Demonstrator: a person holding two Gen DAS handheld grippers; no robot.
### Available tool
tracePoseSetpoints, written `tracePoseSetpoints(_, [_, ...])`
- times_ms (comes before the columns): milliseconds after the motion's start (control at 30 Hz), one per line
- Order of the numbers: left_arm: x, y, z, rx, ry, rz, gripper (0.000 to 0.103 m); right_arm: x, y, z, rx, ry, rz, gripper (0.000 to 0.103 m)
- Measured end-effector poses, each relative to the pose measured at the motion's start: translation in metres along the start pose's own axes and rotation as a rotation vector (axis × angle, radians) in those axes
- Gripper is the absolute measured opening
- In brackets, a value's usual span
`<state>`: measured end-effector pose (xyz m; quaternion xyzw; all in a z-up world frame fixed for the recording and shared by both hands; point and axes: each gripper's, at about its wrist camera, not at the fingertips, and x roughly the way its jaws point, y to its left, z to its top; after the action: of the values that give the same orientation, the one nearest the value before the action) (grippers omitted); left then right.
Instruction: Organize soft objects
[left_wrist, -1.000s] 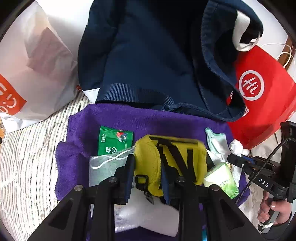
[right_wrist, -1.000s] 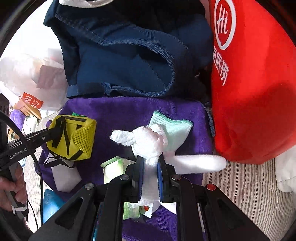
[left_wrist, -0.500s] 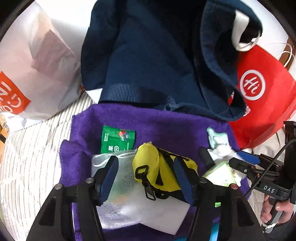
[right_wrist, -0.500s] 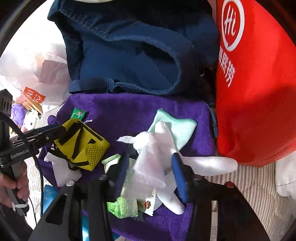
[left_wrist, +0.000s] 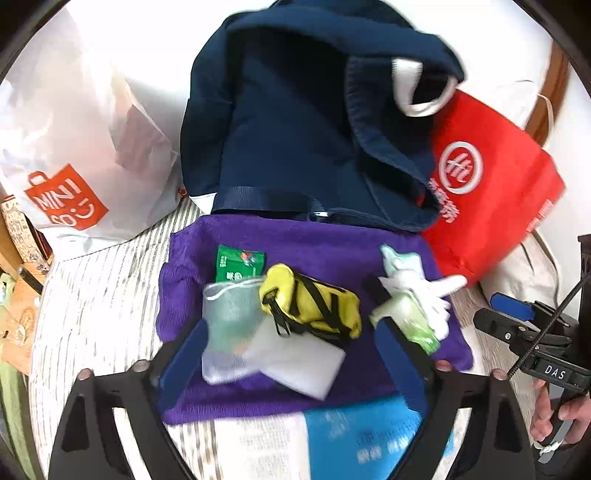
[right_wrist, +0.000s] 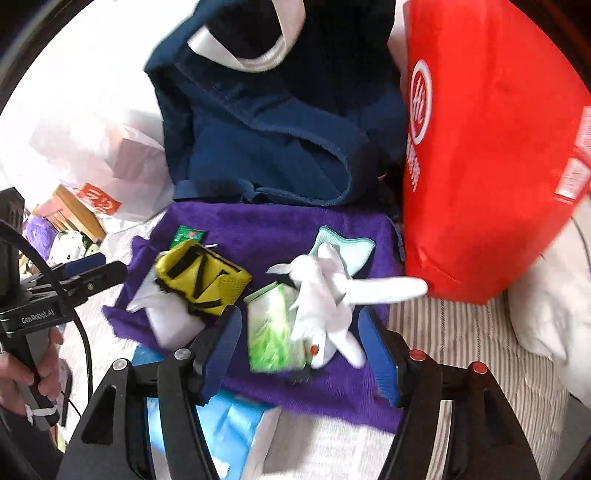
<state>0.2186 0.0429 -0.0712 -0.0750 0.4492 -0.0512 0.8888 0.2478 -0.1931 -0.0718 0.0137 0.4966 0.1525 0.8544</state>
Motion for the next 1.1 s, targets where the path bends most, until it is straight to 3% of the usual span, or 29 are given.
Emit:
tracePoseSetpoints(100, [-0.021,-0.01,-0.011,0.027,-0.023,0.02,0.102,-0.024,0.006,-0.011,-0.007,-0.009,-0.029,0.066])
tracePoseSetpoints(133, [-0.029,-0.015,-0.015,0.038,-0.029,0.024,0.103,-0.03,0.007,-0.015,-0.011,-0.012,-0.037,0.068])
tracePoseSetpoints(200, [-0.043,-0.023,-0.024,0.052,-0.038,0.025,0.103,-0.045,0.011,-0.025,-0.014,-0.017,-0.058,0.087])
tracePoseSetpoints(433, [-0.089,-0.044,-0.06,0.05,-0.073,0.033,0.103,-0.095,0.022,-0.064,-0.008,-0.072,-0.108,0.096])
tracePoseSetpoints(500, [-0.099,-0.05,-0.07,0.054,-0.075,0.045,0.103,-0.105,0.022,-0.075,0.003,-0.08,-0.12,0.103])
tracePoseSetpoints(733, [-0.127,-0.064,-0.095,0.075,-0.097,0.073,0.103,-0.136,0.021,-0.105,0.043,-0.097,-0.181,0.103])
tracePoseSetpoints(1100, [-0.154,-0.066,-0.118,0.068,-0.117,0.122,0.103,-0.159,0.025,-0.137,0.066,-0.083,-0.205,0.103])
